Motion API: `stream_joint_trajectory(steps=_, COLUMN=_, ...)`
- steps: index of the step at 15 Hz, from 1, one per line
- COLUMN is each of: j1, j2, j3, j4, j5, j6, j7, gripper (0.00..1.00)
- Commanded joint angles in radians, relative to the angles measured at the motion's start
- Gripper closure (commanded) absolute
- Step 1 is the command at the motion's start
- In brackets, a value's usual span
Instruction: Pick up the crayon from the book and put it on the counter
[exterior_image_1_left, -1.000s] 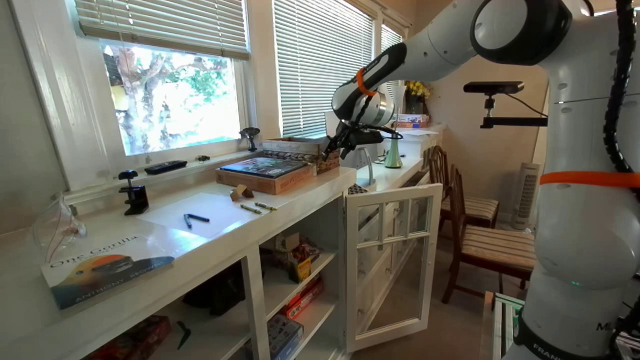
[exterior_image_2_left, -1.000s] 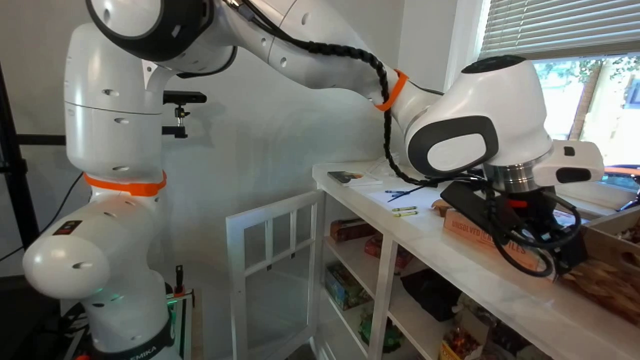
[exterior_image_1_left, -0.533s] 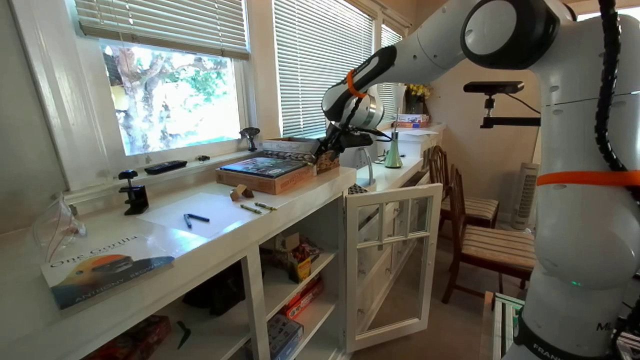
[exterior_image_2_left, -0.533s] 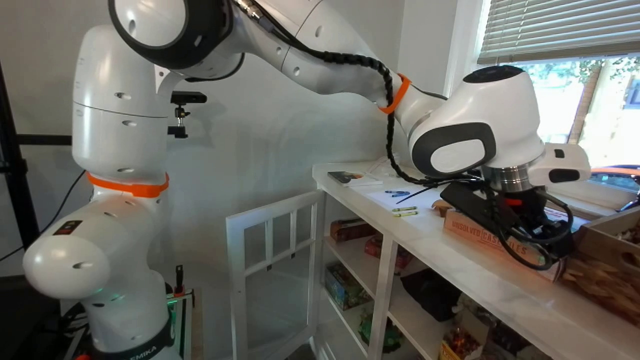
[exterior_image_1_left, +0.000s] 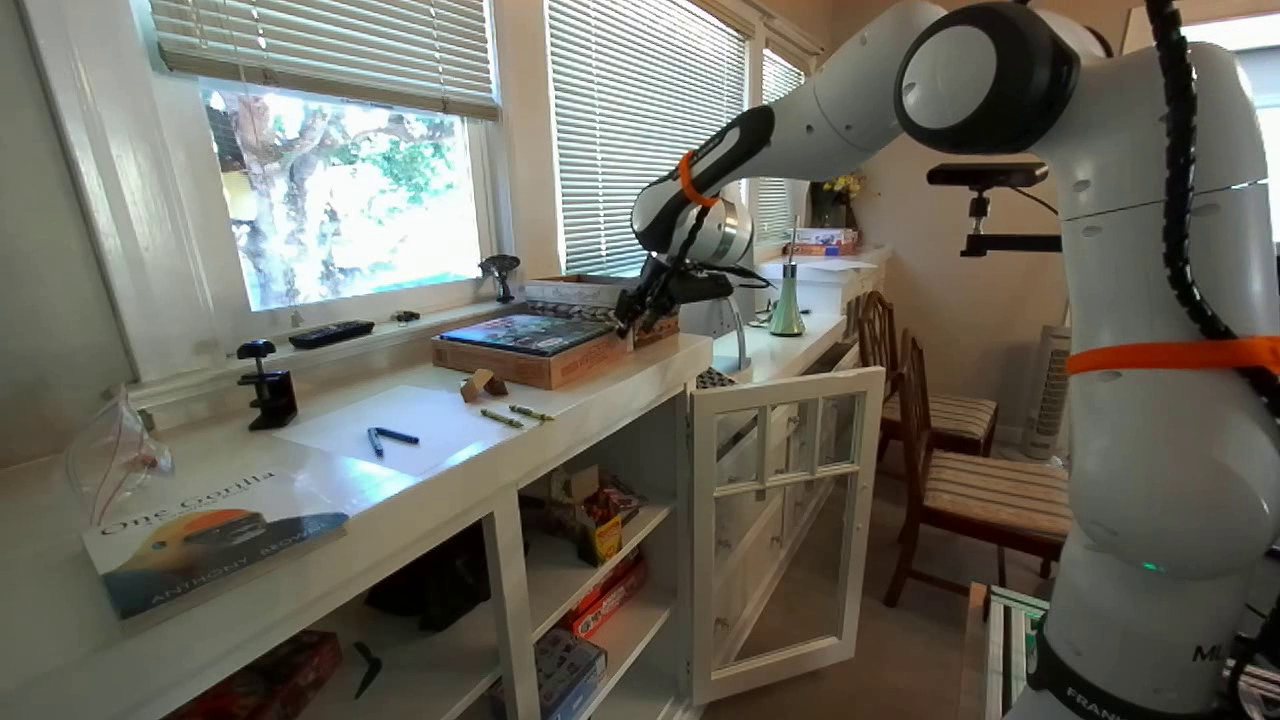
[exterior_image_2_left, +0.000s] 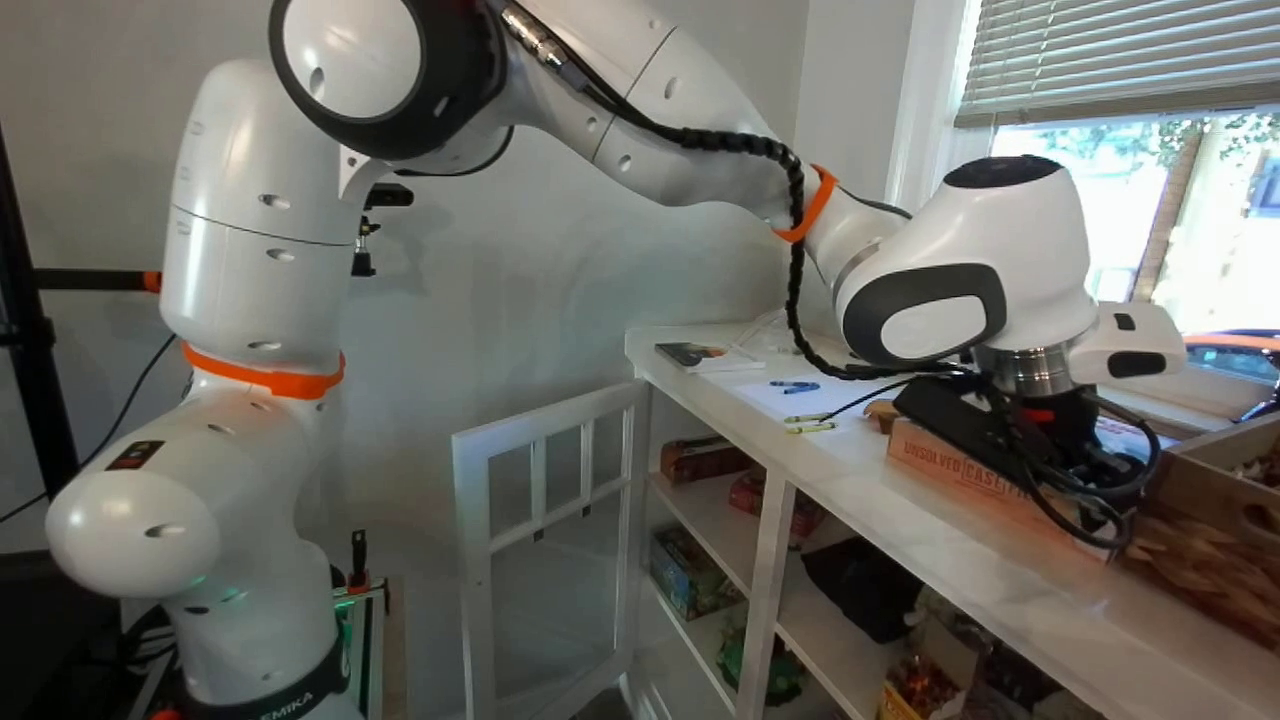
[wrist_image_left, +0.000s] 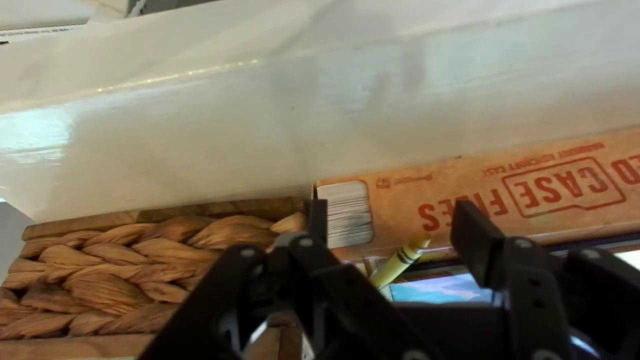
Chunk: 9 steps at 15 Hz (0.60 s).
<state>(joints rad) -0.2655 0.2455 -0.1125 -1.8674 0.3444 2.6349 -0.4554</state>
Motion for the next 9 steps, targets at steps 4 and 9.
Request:
stream_joint_trajectory(steps=4, j1=-0.028, j2=0.041, j3=0.034, j4=0.055, j5=-0.010, j6=-0.022, j7=-0.036, gripper=0.86)
stream_joint_trajectory(steps=9, j1=-0.033, j2=0.028, j3=0.044, j4=0.045, j5=-0.012, j6=-0.034, j7=-0.055, gripper=0.97)
